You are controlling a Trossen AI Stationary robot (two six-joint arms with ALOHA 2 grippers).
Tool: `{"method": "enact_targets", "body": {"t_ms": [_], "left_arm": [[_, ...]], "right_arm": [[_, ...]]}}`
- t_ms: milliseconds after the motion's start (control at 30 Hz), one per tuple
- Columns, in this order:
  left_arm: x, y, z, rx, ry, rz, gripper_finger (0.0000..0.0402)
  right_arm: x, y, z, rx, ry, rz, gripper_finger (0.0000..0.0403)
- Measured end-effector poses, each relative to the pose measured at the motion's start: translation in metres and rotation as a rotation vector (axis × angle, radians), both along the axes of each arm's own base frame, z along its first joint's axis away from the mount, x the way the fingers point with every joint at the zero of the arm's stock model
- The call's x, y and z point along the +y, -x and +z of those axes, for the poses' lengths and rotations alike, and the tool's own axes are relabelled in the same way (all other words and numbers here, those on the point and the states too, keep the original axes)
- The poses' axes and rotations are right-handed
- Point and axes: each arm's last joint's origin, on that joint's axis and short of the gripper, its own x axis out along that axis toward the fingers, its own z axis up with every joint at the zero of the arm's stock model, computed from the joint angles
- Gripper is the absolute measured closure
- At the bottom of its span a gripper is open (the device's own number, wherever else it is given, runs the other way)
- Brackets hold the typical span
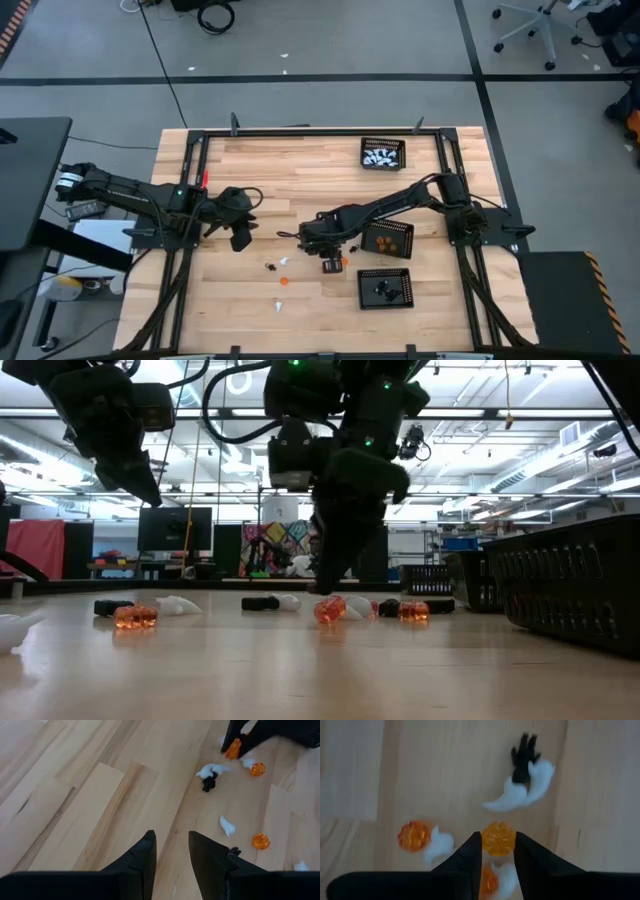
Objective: Sort Halloween decoration
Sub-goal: Put the orange pumpkin toy into the center black bin
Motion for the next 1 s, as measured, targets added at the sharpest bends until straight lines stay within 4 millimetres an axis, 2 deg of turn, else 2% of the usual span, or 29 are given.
{"method": "enact_targets", "body": {"t_ms": [300,500,633,833,1000], "left_arm": [[0.0,0.001,-0.001,0.018,-0.002,0.001,0.0278],[0.0,0.001,-0.001,0.018,-0.002,0.001,0.0278],[0.0,0.001,-0.001,0.016,0.002,0.006,0.0278],[0.0,0.001,-0.001,0.015,0.005,0.008,0.0278],[0.0,0.001,-0.001,0.01,0.005,0.008,0.0278]], "right_arm": [[-0.004,0.019,0.04,0.006,0.041,-0.046,0.0303],[-0.004,0.043,0.069,0.025,0.078,-0.099,0.0303],[-0.005,0.072,0.076,0.073,0.074,-0.149,0.0303],[-0.007,0.13,0.082,0.082,0.056,-0.272,0.0303],[-0.009,0.175,0.073,0.1,0.031,-0.357,0.0303]]}}
